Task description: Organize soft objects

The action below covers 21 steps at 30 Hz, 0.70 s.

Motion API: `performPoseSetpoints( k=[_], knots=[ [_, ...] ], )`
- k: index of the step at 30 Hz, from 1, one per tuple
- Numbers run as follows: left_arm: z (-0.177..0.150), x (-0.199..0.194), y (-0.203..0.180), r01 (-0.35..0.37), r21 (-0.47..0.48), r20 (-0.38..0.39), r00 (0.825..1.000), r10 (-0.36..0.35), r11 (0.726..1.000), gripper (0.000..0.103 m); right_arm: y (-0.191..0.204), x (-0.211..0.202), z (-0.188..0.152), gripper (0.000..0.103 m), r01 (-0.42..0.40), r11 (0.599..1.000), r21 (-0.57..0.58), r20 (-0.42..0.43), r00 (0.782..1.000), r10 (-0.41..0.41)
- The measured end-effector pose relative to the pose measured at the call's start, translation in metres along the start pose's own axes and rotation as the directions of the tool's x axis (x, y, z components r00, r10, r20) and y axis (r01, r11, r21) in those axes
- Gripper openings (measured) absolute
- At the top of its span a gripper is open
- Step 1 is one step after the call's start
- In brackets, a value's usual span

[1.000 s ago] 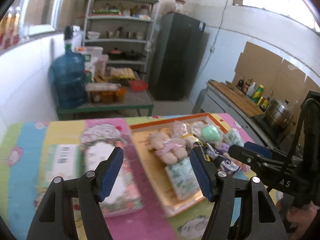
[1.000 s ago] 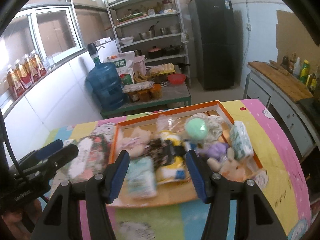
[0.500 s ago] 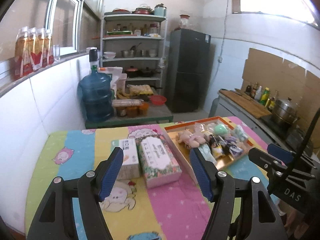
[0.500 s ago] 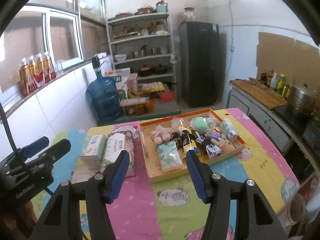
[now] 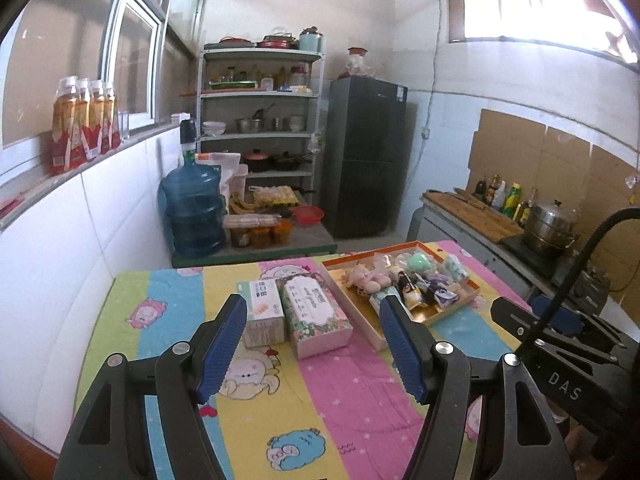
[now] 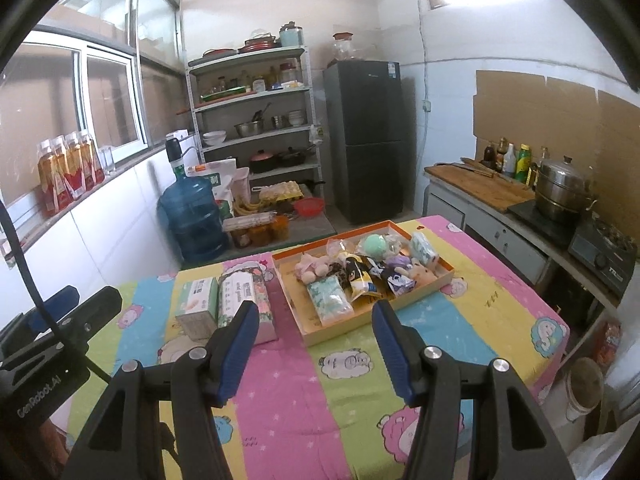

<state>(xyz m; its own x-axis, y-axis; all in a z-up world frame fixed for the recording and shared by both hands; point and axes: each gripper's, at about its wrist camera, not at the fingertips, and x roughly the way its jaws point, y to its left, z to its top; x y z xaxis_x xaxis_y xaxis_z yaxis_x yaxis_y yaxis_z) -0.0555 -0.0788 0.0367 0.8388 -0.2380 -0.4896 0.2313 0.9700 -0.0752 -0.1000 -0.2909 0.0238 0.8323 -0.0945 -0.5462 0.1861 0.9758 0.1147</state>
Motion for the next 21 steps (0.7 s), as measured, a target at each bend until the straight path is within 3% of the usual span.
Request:
performPoseSetpoints(
  k=[21],
  knots=[
    [-0.020,-0.029,0.003,0.003,0.001,-0.001,1.000,-0.003,1.000,0.070,0.016,-0.029,-0.017,0.059,0.005,0.999,-0.039,0.014,1.000,-0.004]
  ],
)
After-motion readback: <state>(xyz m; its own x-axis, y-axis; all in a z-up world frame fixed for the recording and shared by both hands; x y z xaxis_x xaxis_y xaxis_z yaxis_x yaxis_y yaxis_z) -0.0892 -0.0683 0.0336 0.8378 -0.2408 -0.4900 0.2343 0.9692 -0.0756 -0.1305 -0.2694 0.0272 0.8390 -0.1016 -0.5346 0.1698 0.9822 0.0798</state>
